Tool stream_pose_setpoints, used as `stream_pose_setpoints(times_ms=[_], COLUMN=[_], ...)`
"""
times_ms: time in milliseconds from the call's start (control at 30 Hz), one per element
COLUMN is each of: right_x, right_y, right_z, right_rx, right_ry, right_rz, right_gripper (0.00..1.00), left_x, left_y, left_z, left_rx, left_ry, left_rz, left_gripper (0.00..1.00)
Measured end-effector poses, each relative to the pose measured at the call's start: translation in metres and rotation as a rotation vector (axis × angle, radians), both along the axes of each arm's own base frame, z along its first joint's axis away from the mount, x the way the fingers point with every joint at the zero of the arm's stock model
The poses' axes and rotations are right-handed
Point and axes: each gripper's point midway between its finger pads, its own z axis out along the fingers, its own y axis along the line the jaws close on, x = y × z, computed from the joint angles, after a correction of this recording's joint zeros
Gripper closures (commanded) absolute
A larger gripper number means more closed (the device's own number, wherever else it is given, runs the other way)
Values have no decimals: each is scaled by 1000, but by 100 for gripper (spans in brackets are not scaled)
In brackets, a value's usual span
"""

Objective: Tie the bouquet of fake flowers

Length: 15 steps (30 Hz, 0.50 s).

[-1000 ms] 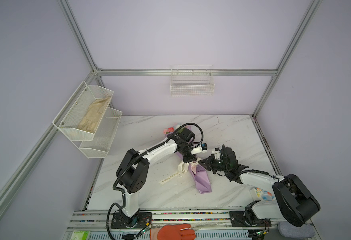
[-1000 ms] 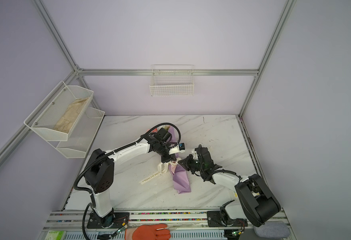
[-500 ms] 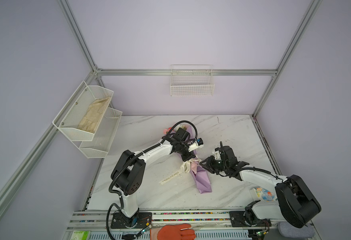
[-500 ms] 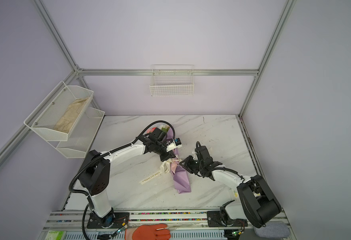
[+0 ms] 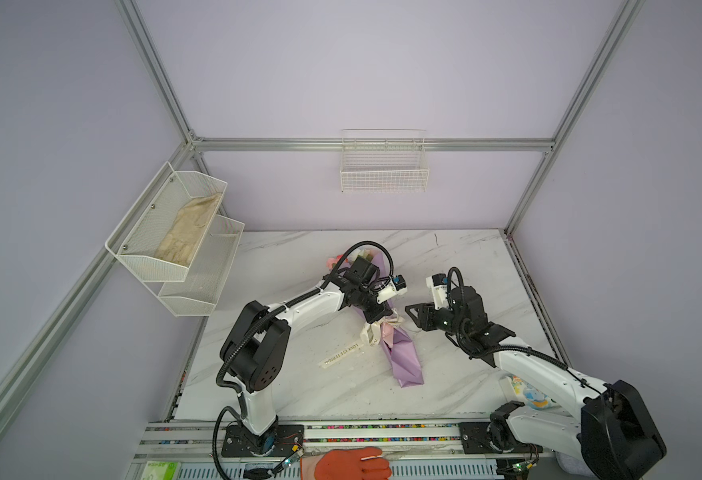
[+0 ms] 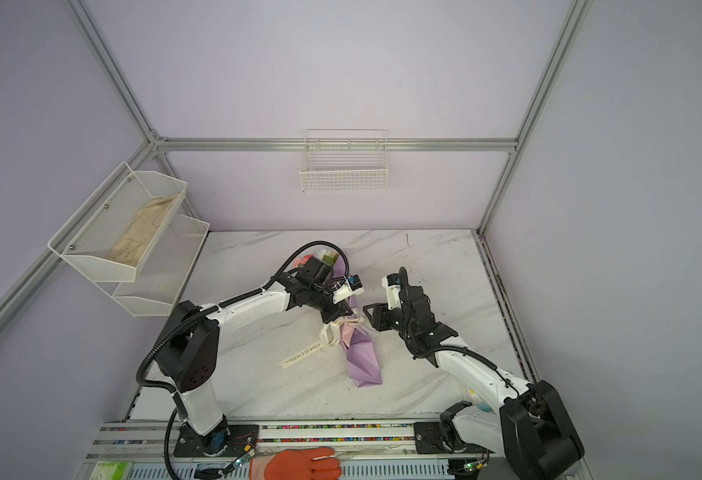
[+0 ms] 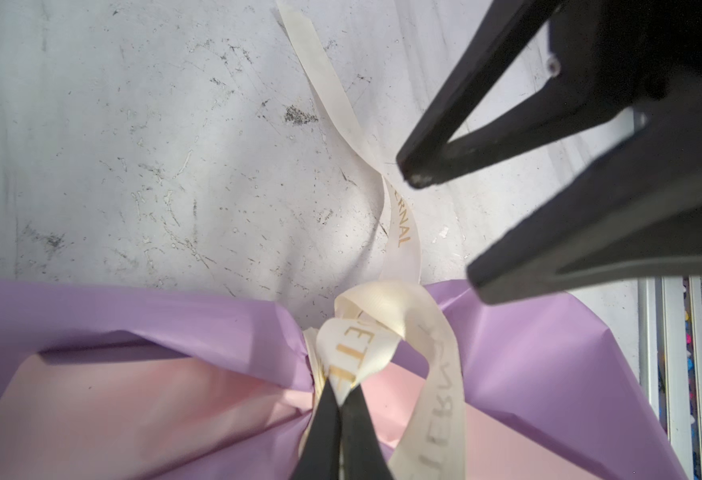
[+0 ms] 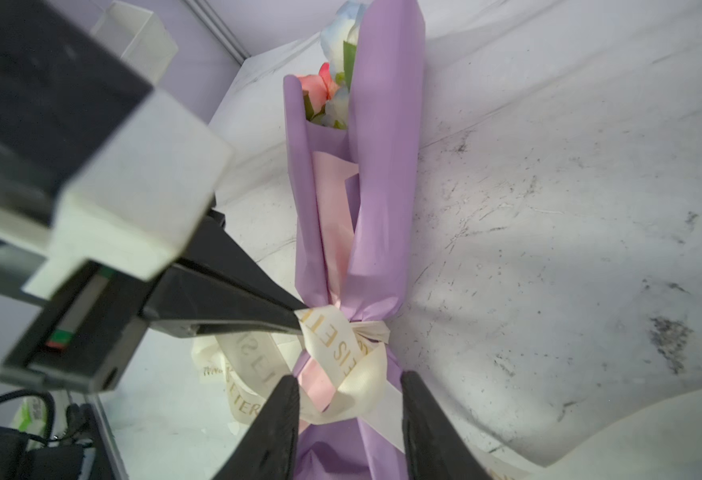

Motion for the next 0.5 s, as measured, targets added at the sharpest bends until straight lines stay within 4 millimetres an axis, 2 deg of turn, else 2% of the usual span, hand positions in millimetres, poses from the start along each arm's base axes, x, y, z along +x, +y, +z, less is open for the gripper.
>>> stream_pose_setpoints(times_ms=[100,300,500], right_x=[-1,5,8], right_y=[8,22,30], right_z=[-9,-7,-26], right_rx=[-33,-33,-52], right_ry=[-38,-131,-120], right_rz=[58,122,162], right_gripper=[54,54,54], left_x=[1,1,0], left_y=[0,-1,-2], left_z=[1,3,4], left_rx=[-10,-24,-34], left_ry=[0,9,18], left_rz=[0,2,0], left_gripper=[98,97,97])
